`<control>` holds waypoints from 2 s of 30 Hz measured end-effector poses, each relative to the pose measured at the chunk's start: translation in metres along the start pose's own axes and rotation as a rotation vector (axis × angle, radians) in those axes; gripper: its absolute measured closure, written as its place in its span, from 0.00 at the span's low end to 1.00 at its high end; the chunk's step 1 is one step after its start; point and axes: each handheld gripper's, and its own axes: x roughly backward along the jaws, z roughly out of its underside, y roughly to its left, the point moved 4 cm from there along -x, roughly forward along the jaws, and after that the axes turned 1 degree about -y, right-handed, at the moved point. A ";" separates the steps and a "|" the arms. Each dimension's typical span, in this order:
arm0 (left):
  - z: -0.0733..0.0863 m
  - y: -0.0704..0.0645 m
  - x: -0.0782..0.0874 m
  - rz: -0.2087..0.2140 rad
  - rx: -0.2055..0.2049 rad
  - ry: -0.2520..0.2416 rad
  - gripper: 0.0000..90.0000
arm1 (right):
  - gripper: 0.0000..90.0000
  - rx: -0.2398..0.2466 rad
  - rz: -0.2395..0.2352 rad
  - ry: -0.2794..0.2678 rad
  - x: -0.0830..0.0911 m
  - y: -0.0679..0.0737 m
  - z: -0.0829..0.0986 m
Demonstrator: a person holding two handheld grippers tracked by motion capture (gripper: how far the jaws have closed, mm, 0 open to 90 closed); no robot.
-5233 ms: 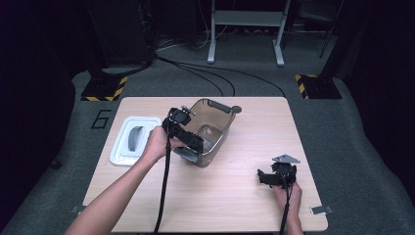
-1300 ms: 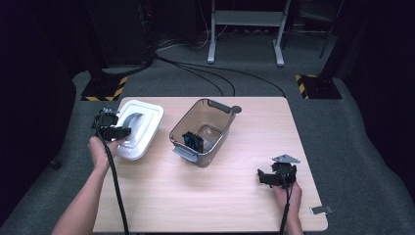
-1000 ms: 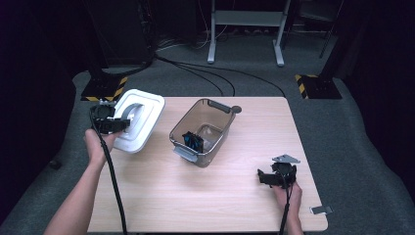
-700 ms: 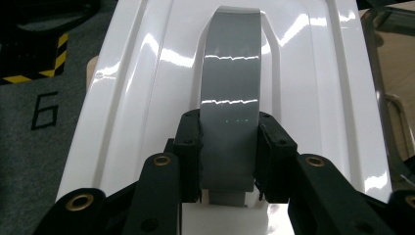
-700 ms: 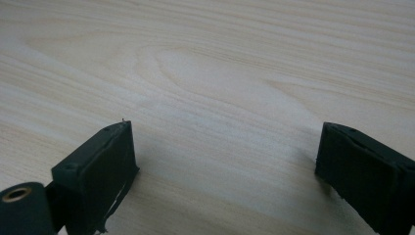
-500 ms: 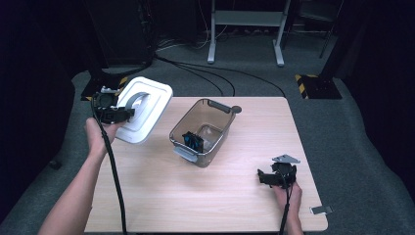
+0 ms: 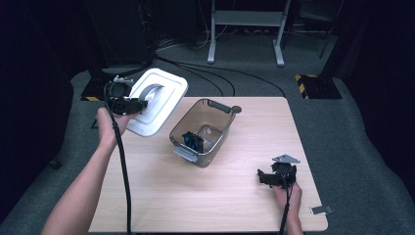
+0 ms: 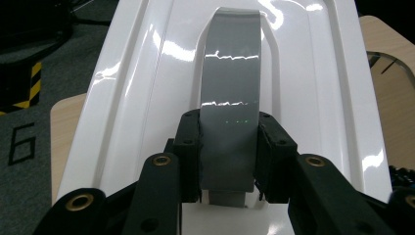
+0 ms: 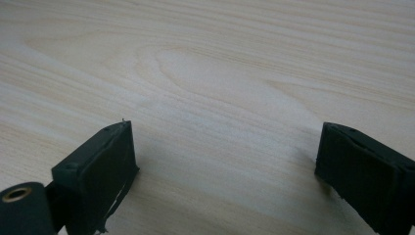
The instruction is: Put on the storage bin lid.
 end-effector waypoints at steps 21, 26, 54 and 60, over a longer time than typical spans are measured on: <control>-0.025 -0.054 -0.025 0.090 -0.061 0.067 0.74 | 0.07 -0.006 0.000 -0.002 0.000 0.000 0.000; -0.027 -0.068 -0.036 0.110 -0.073 0.091 0.74 | 0.08 -0.006 0.001 -0.002 0.000 0.000 0.000; -0.012 -0.118 -0.096 0.133 -0.083 0.265 0.74 | 0.08 -0.001 0.001 0.001 0.000 0.000 0.000; -0.009 -0.123 -0.102 0.137 -0.088 0.287 0.74 | 0.08 0.000 0.001 0.001 0.000 0.000 0.000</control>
